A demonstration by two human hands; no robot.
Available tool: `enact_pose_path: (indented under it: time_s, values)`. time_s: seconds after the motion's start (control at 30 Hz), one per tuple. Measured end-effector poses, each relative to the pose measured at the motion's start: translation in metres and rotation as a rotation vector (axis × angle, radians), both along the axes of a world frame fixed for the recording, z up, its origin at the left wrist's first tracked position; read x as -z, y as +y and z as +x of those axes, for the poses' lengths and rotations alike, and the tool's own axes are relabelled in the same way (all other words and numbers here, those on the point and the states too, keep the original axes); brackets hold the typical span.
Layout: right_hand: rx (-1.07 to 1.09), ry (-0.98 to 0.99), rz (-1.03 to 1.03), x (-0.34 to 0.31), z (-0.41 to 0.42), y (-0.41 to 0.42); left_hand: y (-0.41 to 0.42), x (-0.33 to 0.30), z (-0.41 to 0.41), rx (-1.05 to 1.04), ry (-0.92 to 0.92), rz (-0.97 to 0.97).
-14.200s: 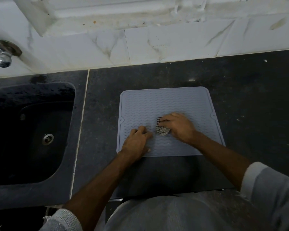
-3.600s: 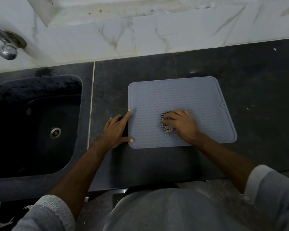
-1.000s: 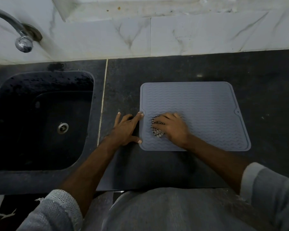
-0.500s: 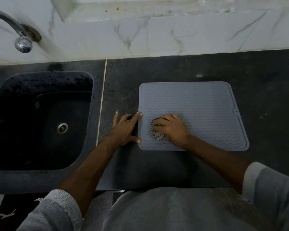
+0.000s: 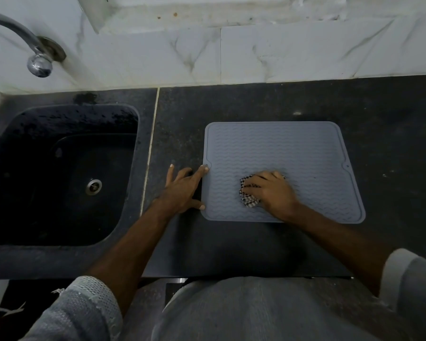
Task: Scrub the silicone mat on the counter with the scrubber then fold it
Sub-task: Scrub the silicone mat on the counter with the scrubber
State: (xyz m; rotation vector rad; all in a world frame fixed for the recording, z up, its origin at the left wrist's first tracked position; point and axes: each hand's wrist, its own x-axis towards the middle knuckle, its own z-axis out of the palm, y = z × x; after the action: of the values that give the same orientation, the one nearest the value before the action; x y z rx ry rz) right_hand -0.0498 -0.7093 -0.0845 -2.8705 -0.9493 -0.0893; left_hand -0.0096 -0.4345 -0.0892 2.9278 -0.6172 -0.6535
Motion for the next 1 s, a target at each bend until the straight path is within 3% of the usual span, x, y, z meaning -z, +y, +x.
enact_pose_path:
  time_s: [0.27,0.53,0.73,1.0]
  values:
    - [-0.09,0.058,0.042,0.001,0.007,0.071,-0.007,-0.006,-0.002,-0.031,0.021,0.025]
    - [-0.057,0.036,-0.032,0.006,0.005,0.005,-0.008,-0.01,-0.006,-0.041,0.06,0.034]
    - [-0.006,0.049,0.058,0.004,0.0,0.006,-0.017,-0.009,-0.012,0.001,0.12,0.051]
    - [0.152,-0.052,0.126,-0.004,0.001,-0.038,-0.047,-0.015,-0.019,-0.047,0.054,0.195]
